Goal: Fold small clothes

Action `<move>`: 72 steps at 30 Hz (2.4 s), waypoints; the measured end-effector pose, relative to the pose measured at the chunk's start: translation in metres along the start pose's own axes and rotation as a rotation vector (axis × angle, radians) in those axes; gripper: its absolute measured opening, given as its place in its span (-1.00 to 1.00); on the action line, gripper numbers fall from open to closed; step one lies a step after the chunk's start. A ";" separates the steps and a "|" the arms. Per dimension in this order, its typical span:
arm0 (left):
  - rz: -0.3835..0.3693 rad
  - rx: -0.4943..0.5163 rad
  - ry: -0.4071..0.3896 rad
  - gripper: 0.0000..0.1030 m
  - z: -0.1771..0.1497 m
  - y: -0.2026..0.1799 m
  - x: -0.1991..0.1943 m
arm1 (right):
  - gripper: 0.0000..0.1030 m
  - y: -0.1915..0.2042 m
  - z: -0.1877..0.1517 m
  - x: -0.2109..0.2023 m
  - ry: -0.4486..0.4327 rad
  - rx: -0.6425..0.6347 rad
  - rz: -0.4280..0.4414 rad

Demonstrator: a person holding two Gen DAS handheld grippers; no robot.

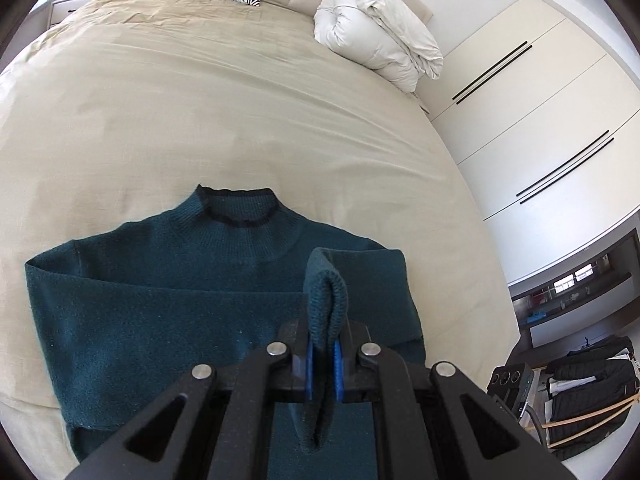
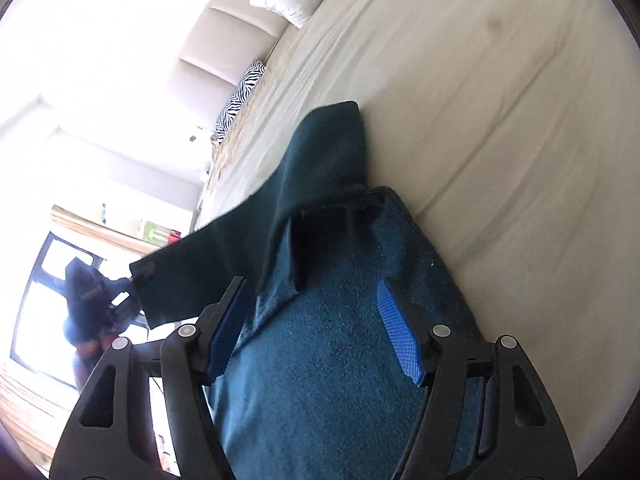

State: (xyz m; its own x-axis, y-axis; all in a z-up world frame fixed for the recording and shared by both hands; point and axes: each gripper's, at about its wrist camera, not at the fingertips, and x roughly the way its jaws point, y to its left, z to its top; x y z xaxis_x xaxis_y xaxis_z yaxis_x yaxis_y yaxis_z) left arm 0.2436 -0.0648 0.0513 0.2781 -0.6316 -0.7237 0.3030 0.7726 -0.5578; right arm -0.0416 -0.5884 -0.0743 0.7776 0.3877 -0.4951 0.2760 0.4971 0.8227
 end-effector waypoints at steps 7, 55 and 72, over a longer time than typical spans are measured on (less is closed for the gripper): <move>0.022 -0.081 0.043 -0.84 -0.003 0.052 0.011 | 0.28 -0.006 0.006 0.043 0.053 0.206 0.148; 0.209 -0.173 0.002 -0.09 -0.024 0.130 0.026 | -0.04 -0.045 0.047 0.032 -0.106 0.272 0.086; 0.202 0.027 -0.077 -0.09 -0.045 0.073 0.088 | -0.04 0.019 0.091 0.115 0.016 0.143 0.140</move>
State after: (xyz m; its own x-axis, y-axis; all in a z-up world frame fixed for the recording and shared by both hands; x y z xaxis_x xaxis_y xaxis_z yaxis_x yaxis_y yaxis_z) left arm 0.2495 -0.0611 -0.0716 0.4039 -0.4684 -0.7858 0.2586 0.8824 -0.3930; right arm 0.1046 -0.6046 -0.0900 0.8054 0.4579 -0.3764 0.2441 0.3225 0.9146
